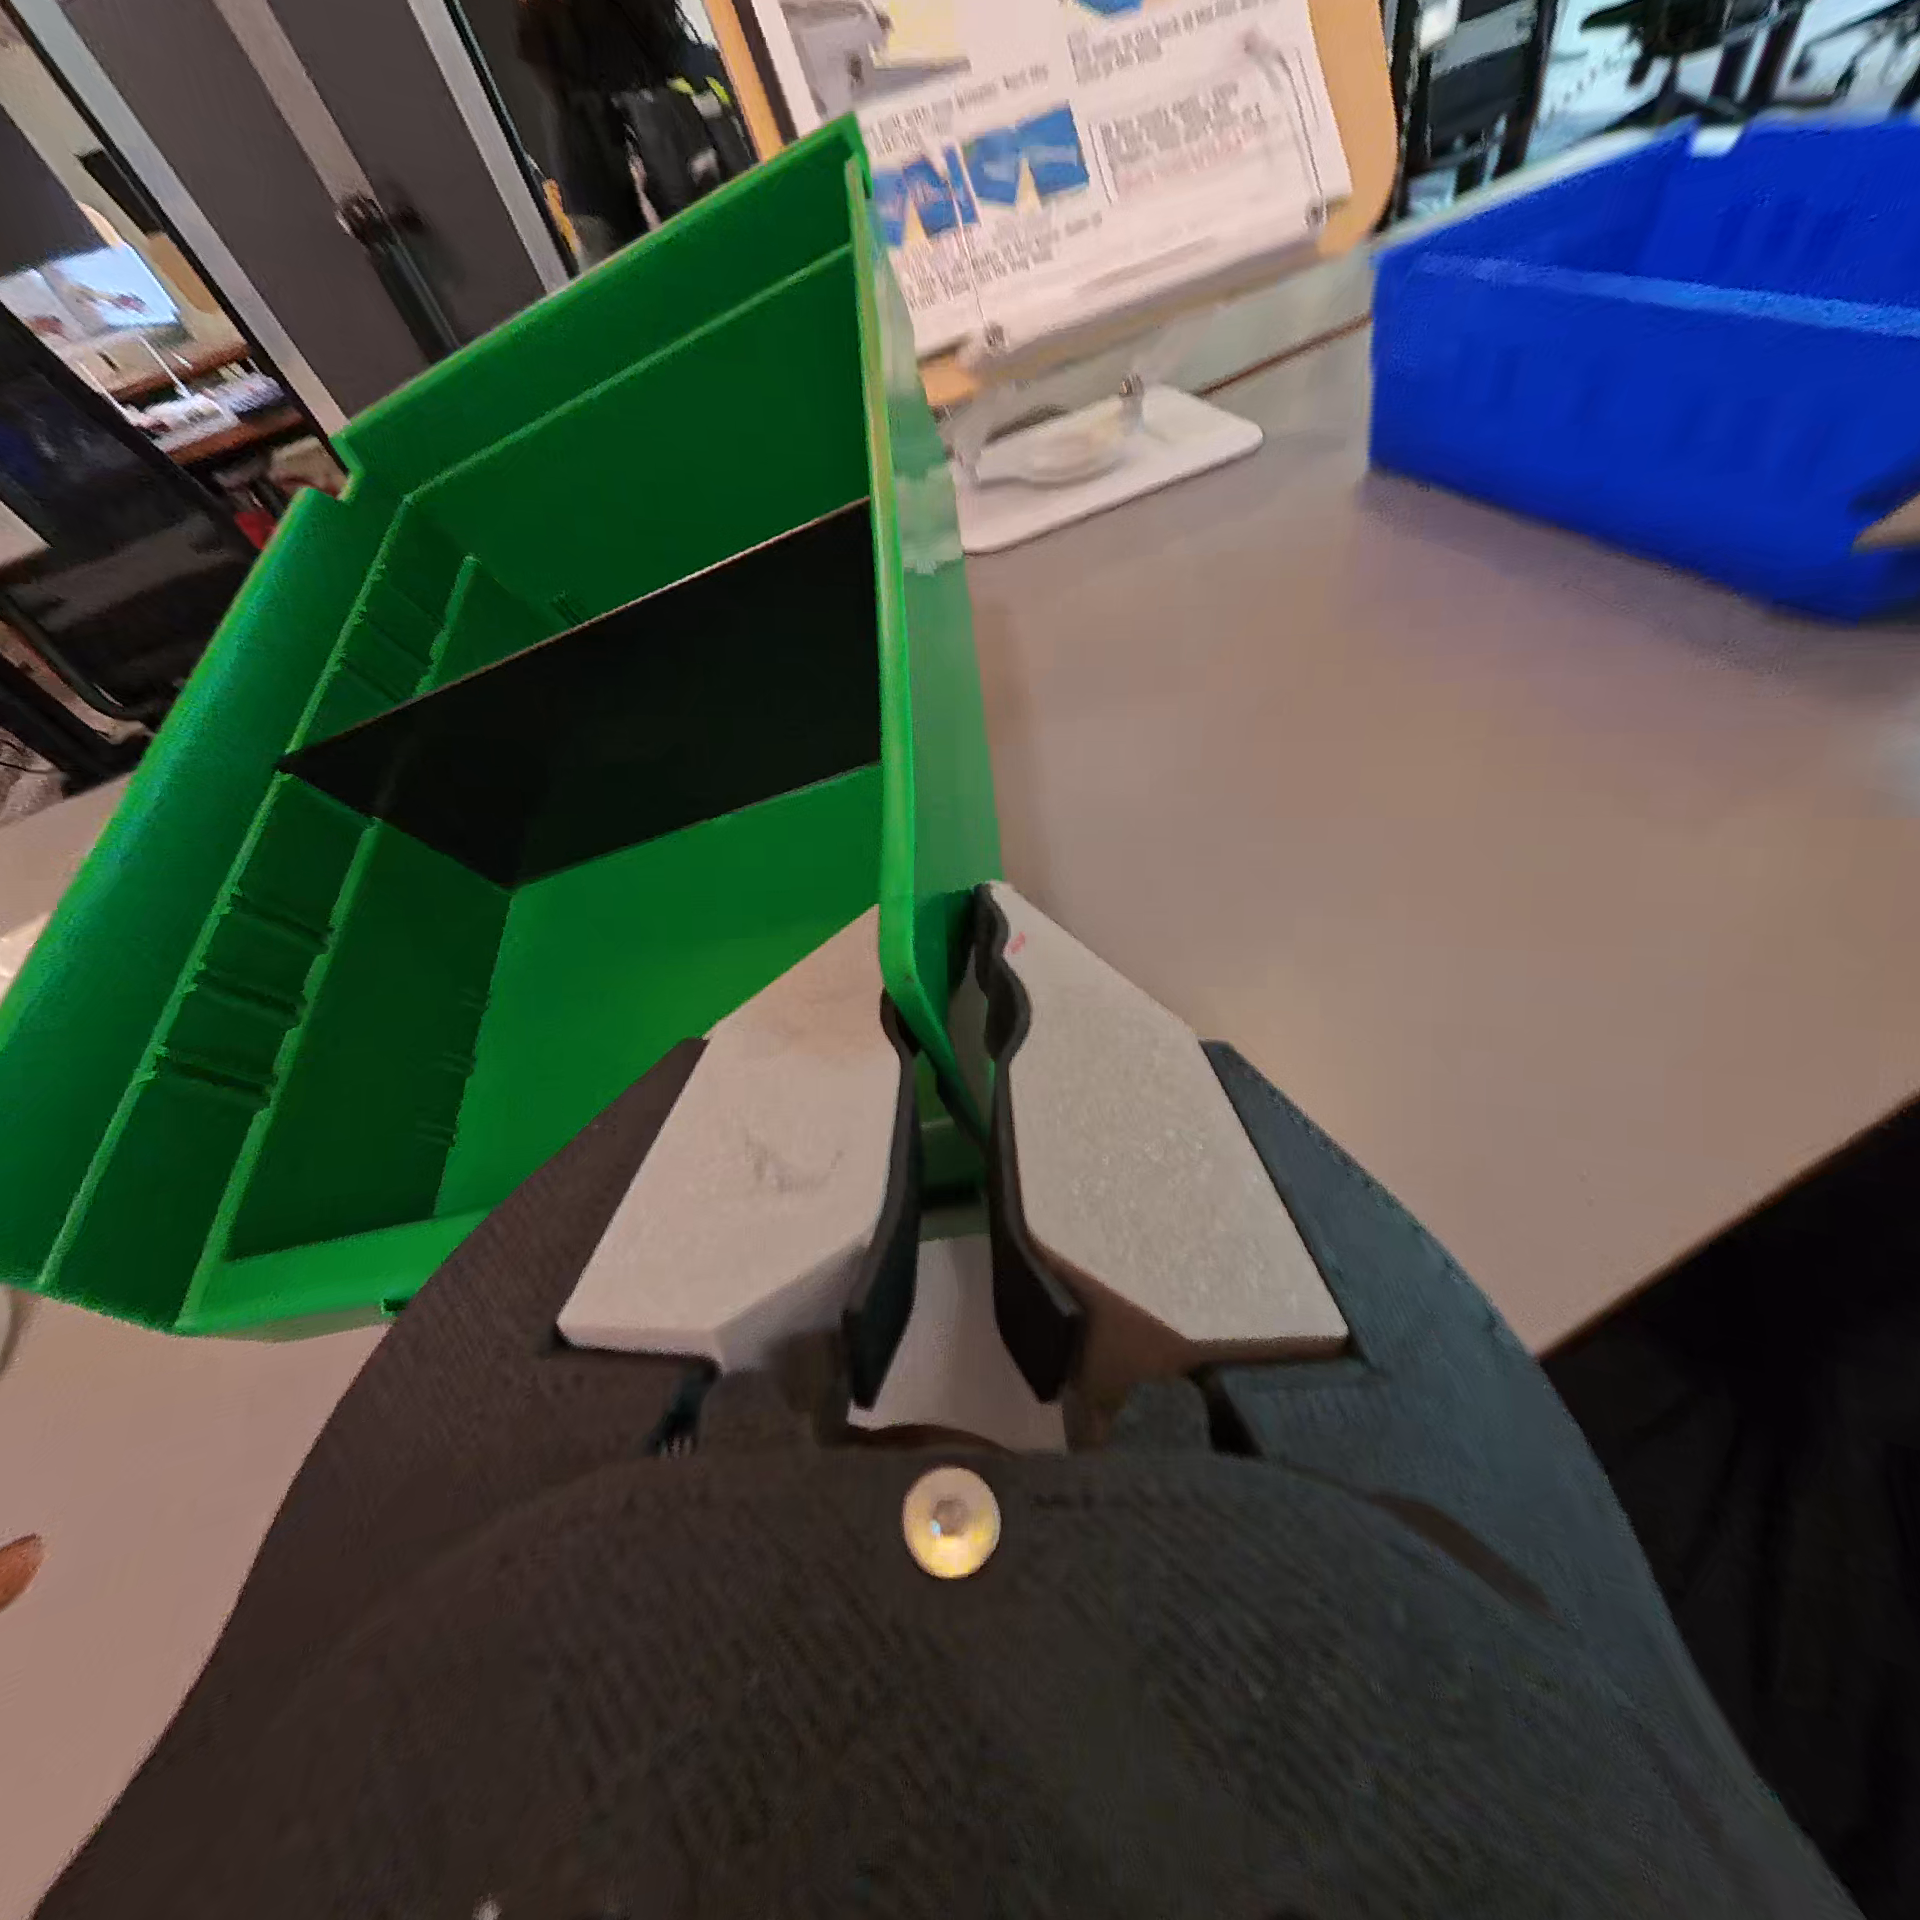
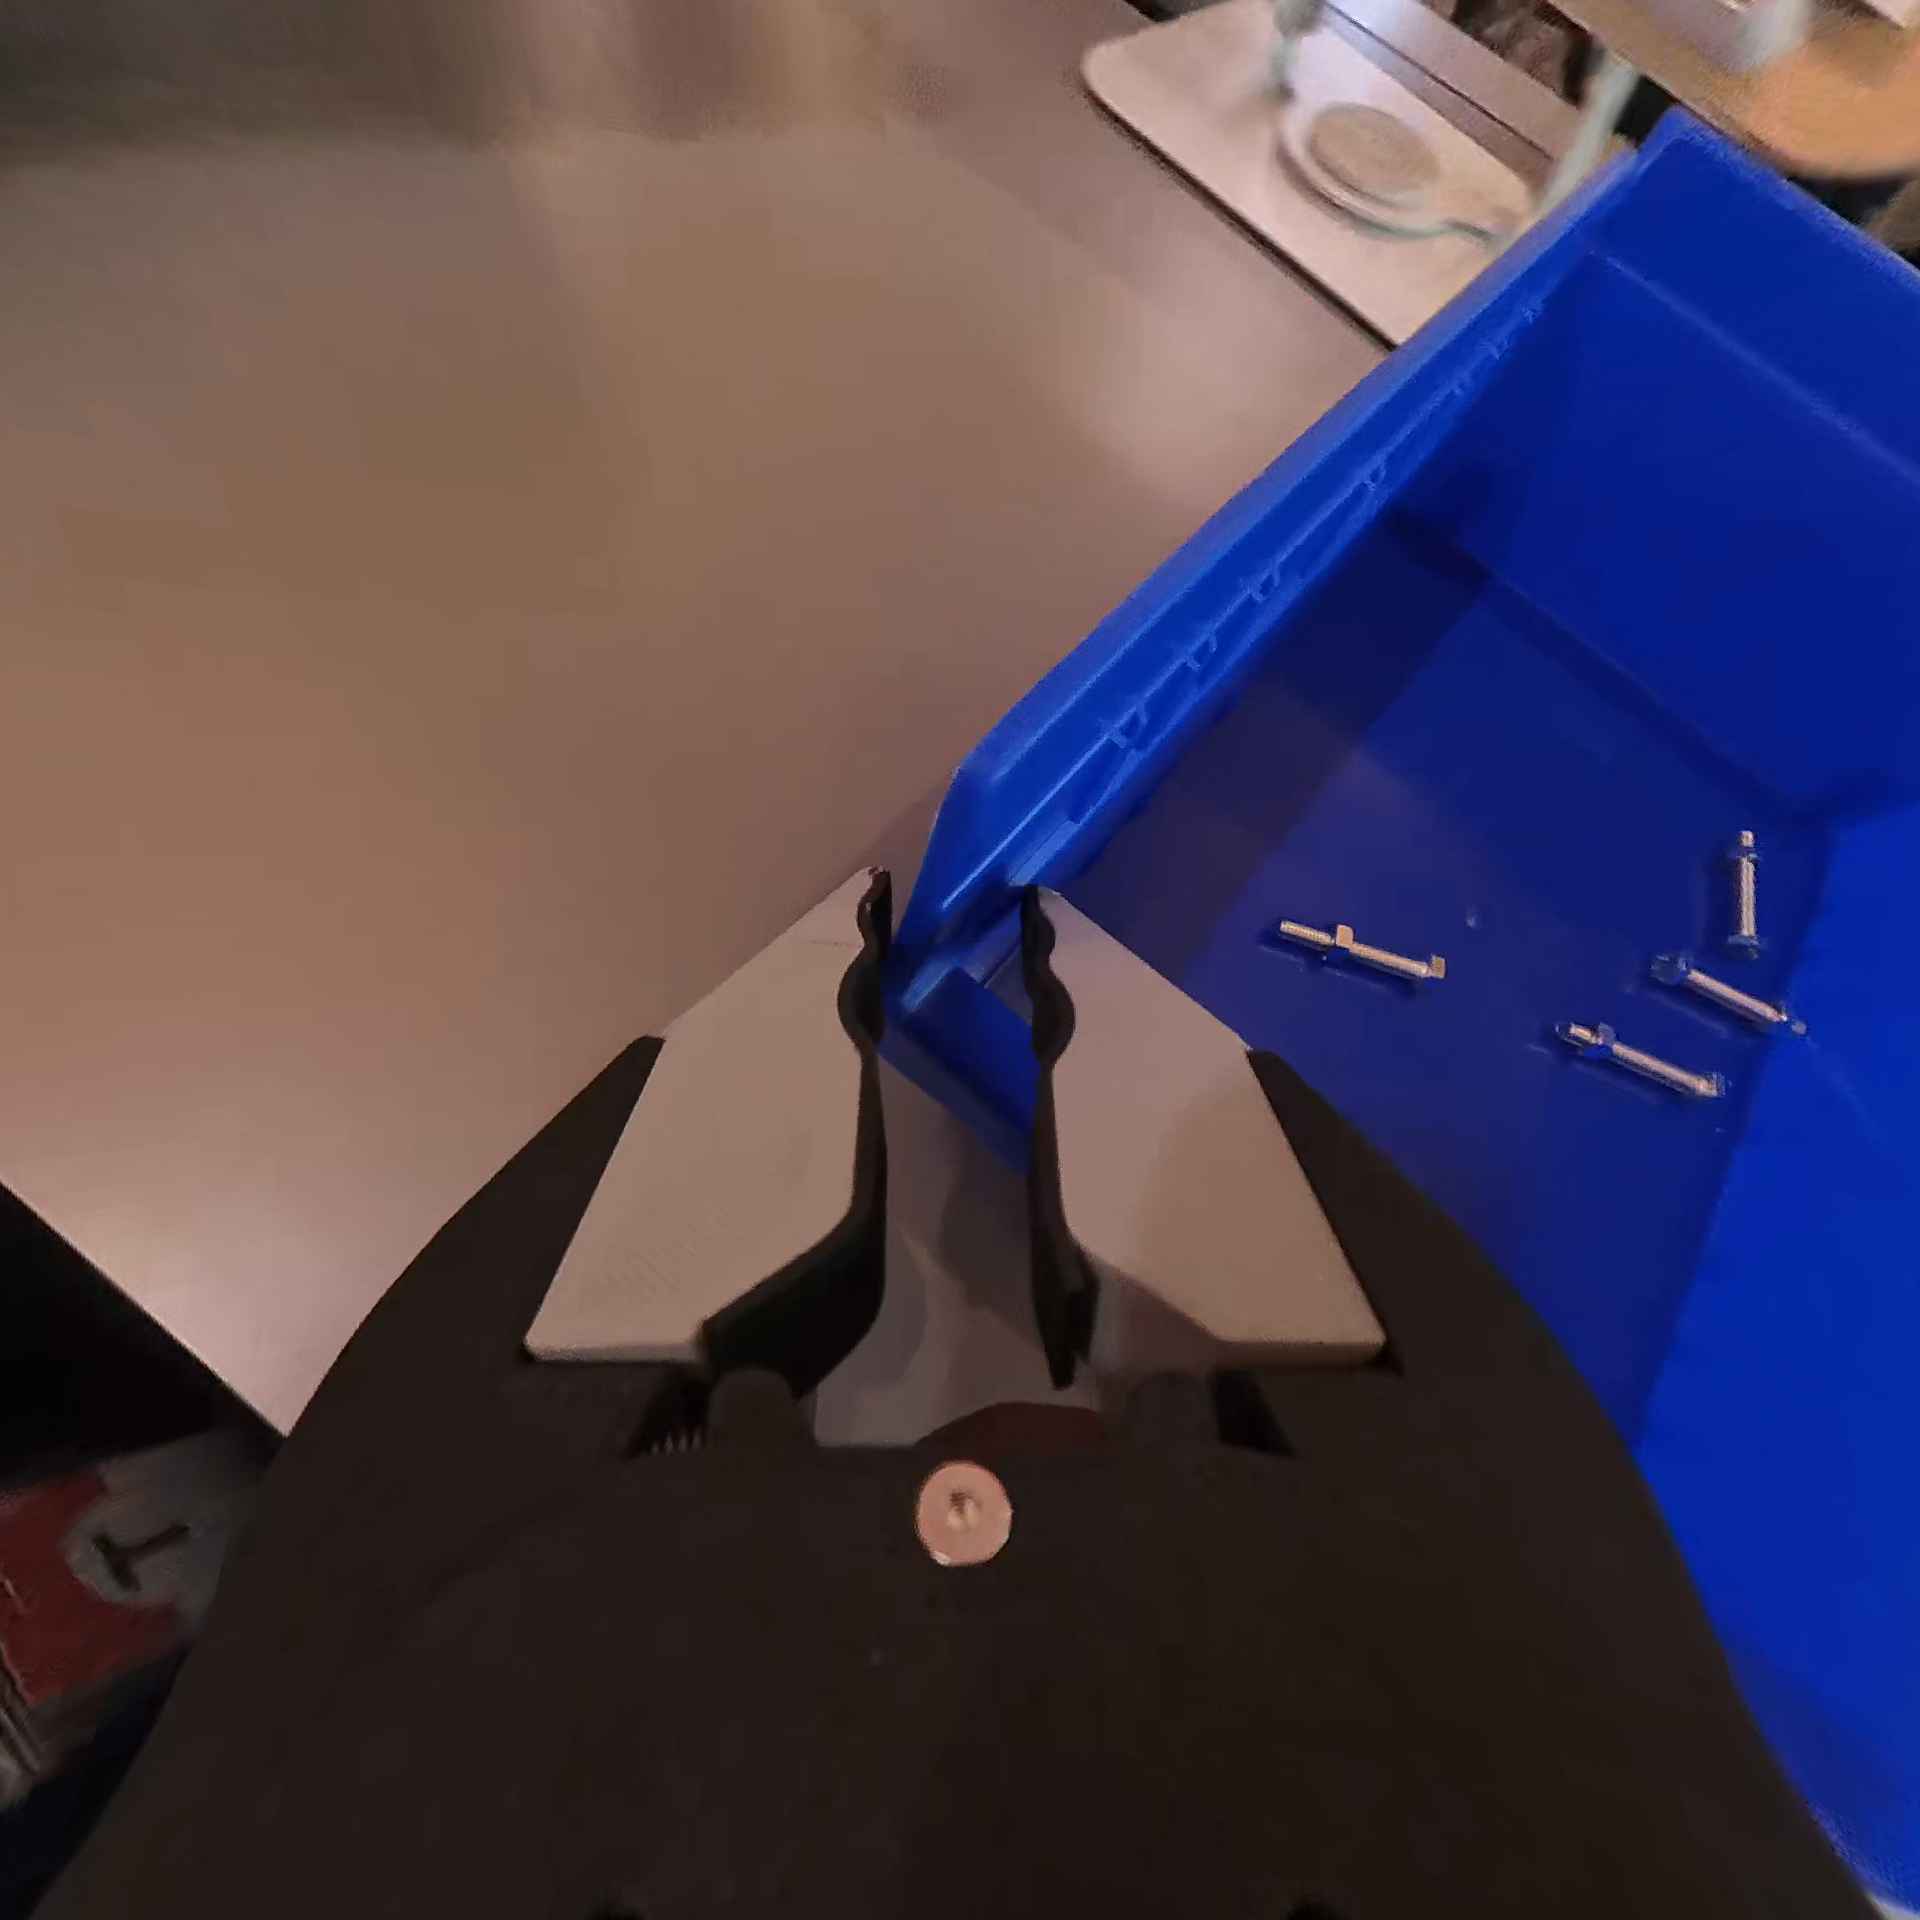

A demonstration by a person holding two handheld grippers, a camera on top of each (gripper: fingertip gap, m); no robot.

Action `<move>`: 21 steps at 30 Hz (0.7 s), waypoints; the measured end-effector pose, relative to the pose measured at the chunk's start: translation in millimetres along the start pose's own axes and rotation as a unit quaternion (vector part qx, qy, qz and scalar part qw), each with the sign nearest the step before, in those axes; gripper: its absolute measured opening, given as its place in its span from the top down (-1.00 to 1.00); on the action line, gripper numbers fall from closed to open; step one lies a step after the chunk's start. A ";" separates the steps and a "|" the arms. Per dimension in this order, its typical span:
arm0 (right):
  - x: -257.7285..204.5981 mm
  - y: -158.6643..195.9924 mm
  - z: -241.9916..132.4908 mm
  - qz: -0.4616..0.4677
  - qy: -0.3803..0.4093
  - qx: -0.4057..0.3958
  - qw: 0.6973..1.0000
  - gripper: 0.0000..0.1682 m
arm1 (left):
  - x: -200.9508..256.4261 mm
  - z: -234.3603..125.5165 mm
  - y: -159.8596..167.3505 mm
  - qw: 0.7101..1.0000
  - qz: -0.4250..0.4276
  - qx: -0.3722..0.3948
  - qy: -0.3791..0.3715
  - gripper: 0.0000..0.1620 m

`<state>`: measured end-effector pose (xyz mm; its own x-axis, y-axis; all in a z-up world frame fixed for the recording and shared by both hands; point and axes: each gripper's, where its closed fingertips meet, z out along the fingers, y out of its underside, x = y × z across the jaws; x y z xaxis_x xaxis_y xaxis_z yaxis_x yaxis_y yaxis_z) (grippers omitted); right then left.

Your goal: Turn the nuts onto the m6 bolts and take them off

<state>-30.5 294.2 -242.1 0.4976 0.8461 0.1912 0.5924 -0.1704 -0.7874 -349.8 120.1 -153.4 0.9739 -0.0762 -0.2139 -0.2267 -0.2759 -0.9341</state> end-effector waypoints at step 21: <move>-127.7 -117.2 -40.3 0.063 -0.160 0.178 0.969 0.49 | 102.9 3.1 -179.7 0.981 0.100 0.144 0.088 0.96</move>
<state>-138.0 185.8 -150.6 0.2957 0.9530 -0.0652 0.2548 -0.1445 -0.9561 -208.8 164.8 -8.5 0.8872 -0.2726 -0.3723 -0.3758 0.0413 -0.9258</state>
